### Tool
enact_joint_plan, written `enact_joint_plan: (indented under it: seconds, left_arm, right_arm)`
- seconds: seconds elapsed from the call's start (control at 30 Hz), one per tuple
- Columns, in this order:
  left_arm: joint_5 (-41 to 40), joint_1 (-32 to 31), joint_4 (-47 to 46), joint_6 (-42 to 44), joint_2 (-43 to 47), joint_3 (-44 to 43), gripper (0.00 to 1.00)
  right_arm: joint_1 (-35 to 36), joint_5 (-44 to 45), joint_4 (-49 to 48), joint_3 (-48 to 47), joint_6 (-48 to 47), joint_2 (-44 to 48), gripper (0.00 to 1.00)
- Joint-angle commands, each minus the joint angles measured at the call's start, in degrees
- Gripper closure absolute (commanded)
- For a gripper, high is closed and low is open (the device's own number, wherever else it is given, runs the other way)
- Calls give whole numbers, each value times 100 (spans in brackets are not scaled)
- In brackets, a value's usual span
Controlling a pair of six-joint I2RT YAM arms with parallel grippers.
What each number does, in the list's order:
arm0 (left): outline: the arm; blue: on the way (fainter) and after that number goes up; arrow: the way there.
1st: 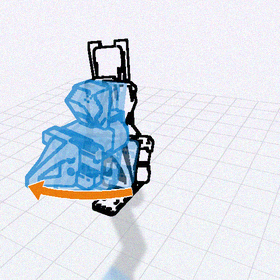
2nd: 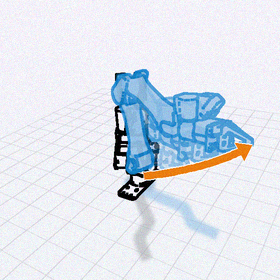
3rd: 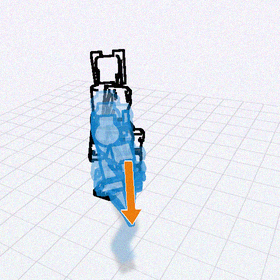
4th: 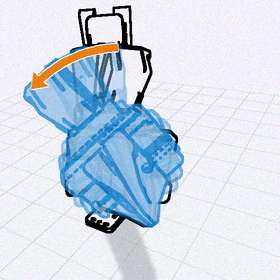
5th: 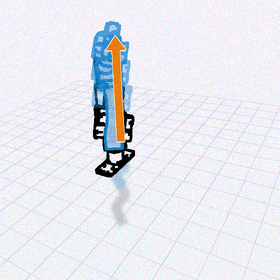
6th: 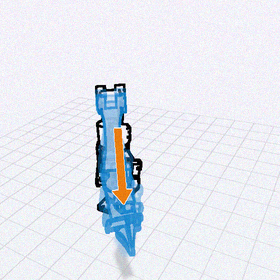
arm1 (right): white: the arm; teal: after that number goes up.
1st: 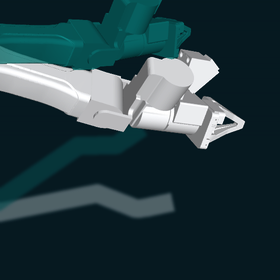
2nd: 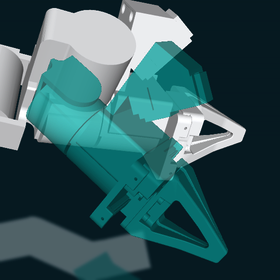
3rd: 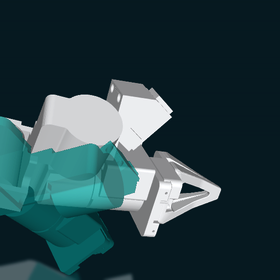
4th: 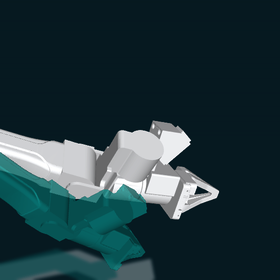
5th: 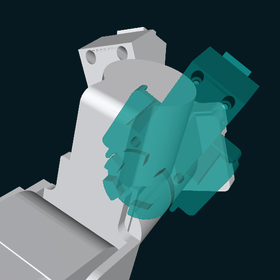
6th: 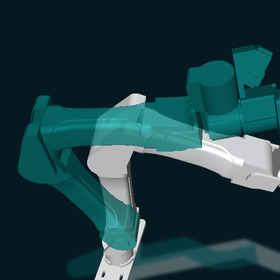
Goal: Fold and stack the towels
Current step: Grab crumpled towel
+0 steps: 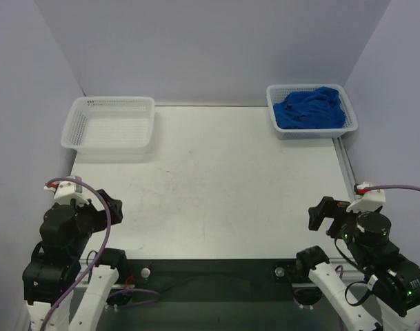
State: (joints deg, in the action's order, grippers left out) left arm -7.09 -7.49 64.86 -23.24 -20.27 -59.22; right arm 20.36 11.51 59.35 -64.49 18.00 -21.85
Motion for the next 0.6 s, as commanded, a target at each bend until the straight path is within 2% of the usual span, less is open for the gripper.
enact_joint_plan:
  seconds: [0.0,0.3,0.37,0.57]
  left_arm:
    - [-20,-60,-193,-101,-161,-81,3]
    - [102,-104,-202,-171,-223,7,3]
    - [190,-148,-211,-180,-267,7,3]
    - [164,-262,-219,-215,-276,7,2]
  right_arm:
    - [47,-17,-196,-125,-33,-144,0]
    - [47,-342,-380,-143,37,-697,0]
    - [47,-779,-520,-117,-68,-891,0]
    - [29,-422,-600,-564,160,-2357,0]
